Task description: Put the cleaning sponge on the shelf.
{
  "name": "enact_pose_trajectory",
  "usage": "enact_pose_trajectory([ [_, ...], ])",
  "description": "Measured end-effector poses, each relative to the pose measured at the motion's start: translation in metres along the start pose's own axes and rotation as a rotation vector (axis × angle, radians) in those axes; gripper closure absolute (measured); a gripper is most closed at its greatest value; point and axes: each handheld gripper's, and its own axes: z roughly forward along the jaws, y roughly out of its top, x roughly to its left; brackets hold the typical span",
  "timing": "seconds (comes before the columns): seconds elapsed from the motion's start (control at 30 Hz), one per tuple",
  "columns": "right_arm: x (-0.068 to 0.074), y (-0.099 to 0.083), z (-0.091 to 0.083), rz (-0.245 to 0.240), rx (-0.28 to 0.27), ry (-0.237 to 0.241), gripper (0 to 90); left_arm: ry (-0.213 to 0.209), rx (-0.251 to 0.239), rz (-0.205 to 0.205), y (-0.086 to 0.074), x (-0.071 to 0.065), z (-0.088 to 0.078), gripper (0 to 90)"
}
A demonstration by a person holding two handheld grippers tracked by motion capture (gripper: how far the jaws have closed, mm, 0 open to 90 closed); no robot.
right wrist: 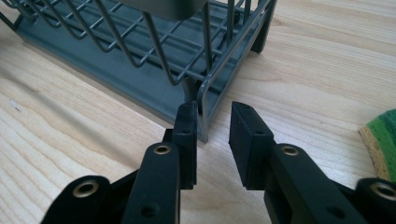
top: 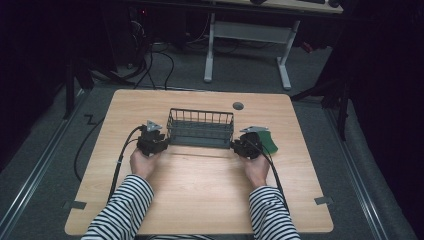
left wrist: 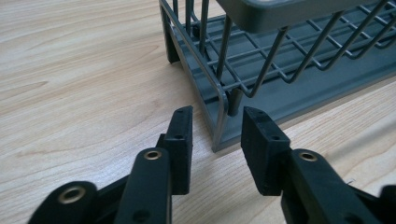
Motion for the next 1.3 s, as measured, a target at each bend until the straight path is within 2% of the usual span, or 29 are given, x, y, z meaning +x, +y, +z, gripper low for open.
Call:
enact_pose_trajectory([
  [0.2, 0.002, 0.0, 0.003, -0.007, -0.004, 0.005, 78.6, -0.005, -0.003, -0.01, 0.0, 0.0, 0.003, 74.5],
  [0.47, 0.004, 0.0, 0.005, -0.039, -0.01, 0.0, 86.0, -0.013, 0.017, 0.005, 0.004, -0.001, 0.005, 85.7],
  [0.73, 0.004, -0.001, 0.003, -0.051, -0.002, 0.002, 86.3, -0.027, 0.023, 0.001, 0.004, -0.001, 0.005, 86.3],
  [0.97, 0.009, -0.006, -0.005, -0.094, 0.023, 0.004, 86.4, -0.042, 0.026, 0.011, 0.0, -0.003, 0.0, 86.6],
  [1.1, 0.019, -0.013, -0.015, -0.139, 0.041, 0.017, 86.3, -0.049, 0.034, 0.026, -0.004, -0.005, -0.006, 86.7],
  [1.3, 0.025, -0.028, -0.027, -0.149, 0.036, 0.049, 86.3, -0.076, 0.025, 0.026, -0.013, -0.009, -0.014, 86.7],
])
